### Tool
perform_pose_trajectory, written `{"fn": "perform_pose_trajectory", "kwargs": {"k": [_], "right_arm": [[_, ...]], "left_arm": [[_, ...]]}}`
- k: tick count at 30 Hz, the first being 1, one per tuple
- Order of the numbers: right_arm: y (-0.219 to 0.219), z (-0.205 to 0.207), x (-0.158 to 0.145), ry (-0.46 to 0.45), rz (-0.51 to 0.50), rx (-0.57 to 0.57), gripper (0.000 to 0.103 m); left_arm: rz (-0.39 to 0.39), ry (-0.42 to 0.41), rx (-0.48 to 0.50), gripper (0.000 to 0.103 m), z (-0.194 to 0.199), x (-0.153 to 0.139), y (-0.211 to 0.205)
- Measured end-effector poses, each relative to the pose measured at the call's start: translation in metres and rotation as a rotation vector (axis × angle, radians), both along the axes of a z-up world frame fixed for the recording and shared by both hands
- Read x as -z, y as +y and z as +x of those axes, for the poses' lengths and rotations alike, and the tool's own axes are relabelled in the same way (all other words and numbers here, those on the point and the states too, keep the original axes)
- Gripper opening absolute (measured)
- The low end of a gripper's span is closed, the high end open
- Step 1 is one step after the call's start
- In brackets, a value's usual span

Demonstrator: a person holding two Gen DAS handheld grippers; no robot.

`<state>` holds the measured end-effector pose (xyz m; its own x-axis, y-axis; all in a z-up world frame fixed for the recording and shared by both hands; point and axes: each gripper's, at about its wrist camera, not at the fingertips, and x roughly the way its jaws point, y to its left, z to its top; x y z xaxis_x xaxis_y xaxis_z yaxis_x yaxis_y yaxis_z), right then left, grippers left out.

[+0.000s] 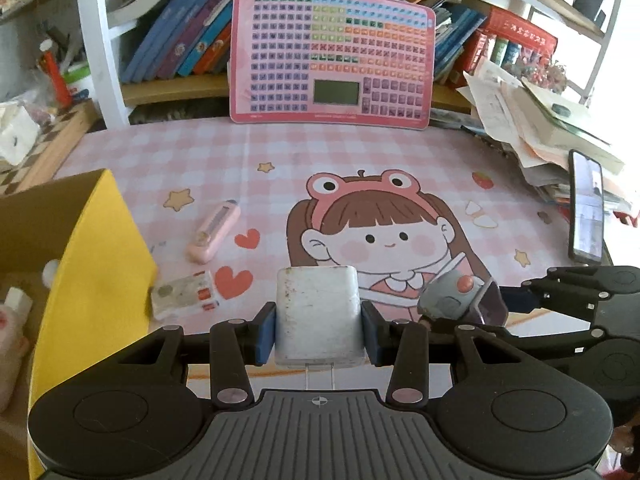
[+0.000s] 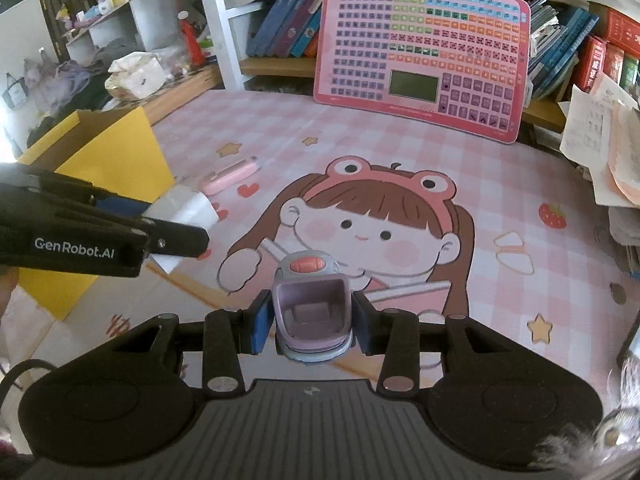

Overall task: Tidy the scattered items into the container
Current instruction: 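Carry the charger block and toy car with both tools to the yellow box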

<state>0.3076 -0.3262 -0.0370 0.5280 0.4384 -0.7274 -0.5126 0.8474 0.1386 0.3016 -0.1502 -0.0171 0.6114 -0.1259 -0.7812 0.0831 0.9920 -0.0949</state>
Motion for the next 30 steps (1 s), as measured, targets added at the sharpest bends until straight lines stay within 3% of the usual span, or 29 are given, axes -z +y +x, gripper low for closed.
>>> {"fn": "perform_pose_trajectory", "kwargs": {"k": [7,11,19,30], "right_arm": [[-0.006,-0.025,-0.004,0.007,0.005,0.037,0.039],[-0.01,-0.044,-0.006,0.027,-0.002,0.048,0.039],[-0.019,-0.078,-0.01,0.082,-0.013,0.138,0.039],[0.002,-0.124,-0.026,0.031,-0.045,0.272,0.039]], "left_arm": [[-0.047,-0.015,0.015,0.042,-0.028,-0.01,0.001],[-0.116,0.009,0.027,0.042,-0.04,-0.011,0.002],[-0.17,0.033,0.087,0.042,-0.065,-0.012,0.003],[-0.223,0.004,0.188,0.042,-0.097,-0.017,0.03]]}}
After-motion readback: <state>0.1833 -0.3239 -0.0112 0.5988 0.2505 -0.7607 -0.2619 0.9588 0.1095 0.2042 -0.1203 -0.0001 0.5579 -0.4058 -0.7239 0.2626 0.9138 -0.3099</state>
